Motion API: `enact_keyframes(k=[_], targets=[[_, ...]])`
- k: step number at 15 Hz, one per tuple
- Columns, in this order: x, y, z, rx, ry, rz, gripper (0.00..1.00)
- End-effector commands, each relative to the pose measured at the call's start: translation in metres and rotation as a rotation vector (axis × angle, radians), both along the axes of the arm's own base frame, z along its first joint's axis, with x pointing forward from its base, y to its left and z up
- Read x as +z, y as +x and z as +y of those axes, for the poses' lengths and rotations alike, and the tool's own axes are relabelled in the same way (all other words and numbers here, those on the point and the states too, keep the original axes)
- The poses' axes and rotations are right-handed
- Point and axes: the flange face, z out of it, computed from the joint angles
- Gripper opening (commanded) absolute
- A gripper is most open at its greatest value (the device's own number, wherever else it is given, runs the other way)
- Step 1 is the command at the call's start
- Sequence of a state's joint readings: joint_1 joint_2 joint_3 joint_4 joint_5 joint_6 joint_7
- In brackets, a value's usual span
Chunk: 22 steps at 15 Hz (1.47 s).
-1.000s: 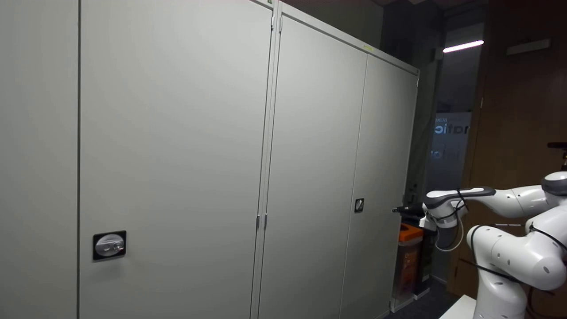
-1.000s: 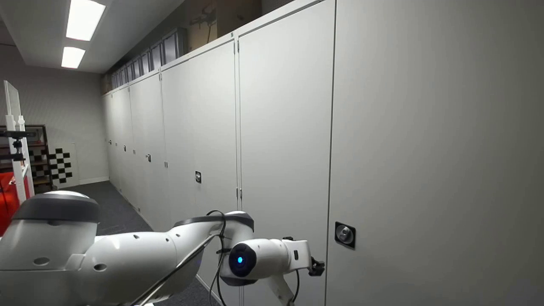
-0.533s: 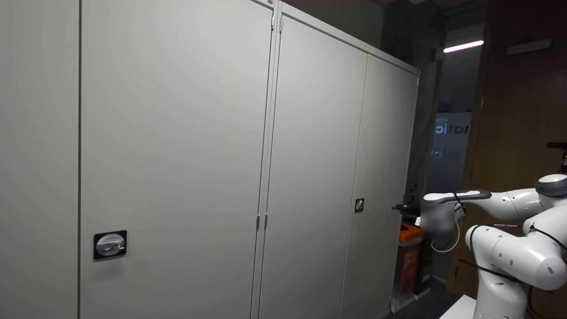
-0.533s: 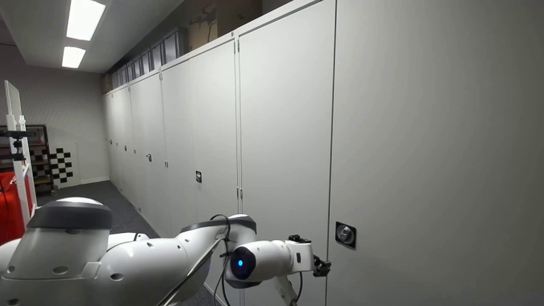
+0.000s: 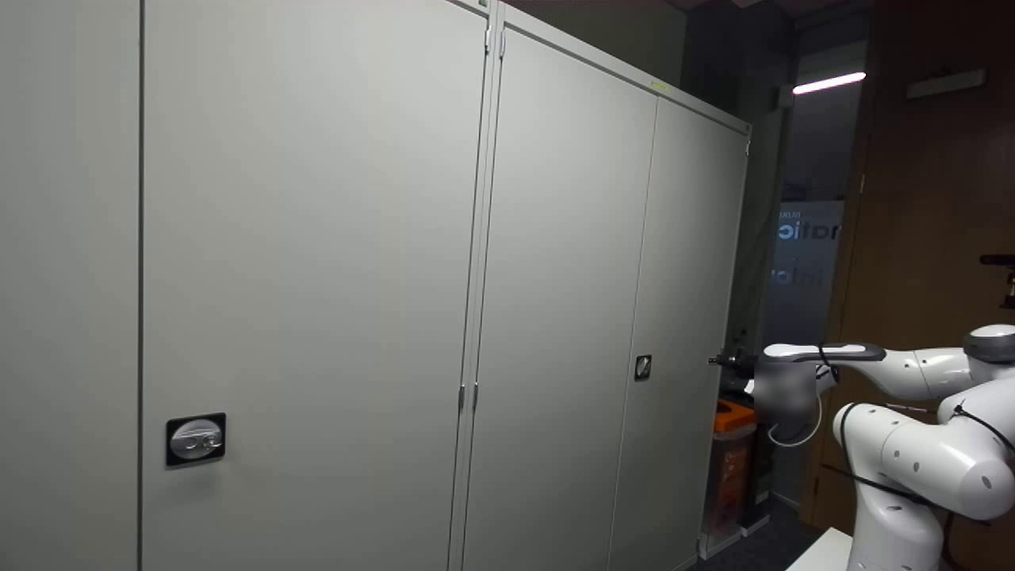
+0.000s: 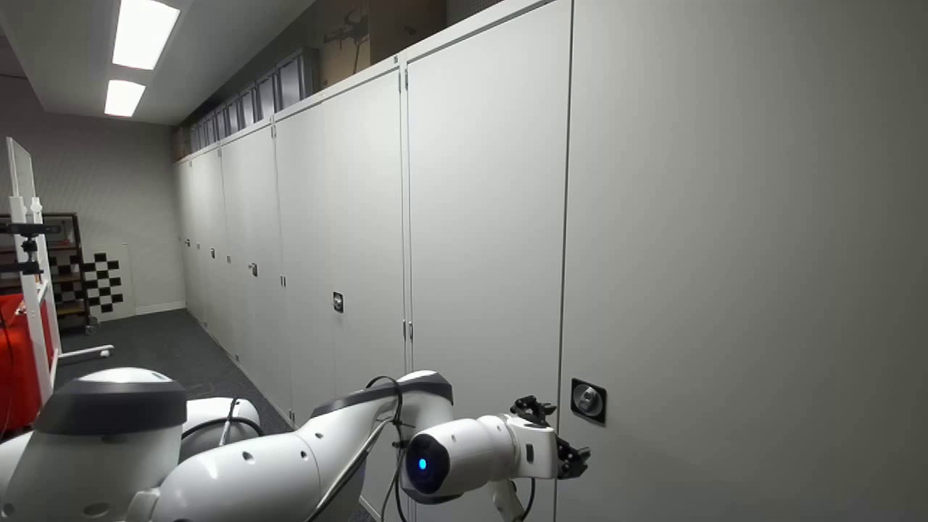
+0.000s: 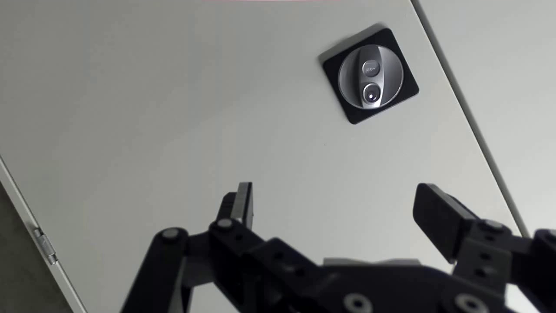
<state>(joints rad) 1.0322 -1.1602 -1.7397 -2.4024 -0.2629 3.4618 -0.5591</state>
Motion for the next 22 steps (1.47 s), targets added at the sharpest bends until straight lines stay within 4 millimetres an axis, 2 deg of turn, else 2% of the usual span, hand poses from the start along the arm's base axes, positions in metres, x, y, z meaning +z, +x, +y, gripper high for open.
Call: enact_keyframes(k=[1, 5, 15, 22], targets=[[-0.001, 0.01, -0.01, -0.009, 0.041, -0.053, 1.0], [-0.007, 0.015, -0.007, 0.002, 0.061, -0.079, 1.0], [-0.018, 0.042, 0.005, 0.045, 0.085, -0.129, 1.0], [-0.028, 0.057, 0.019, 0.075, 0.129, -0.15, 1.0]])
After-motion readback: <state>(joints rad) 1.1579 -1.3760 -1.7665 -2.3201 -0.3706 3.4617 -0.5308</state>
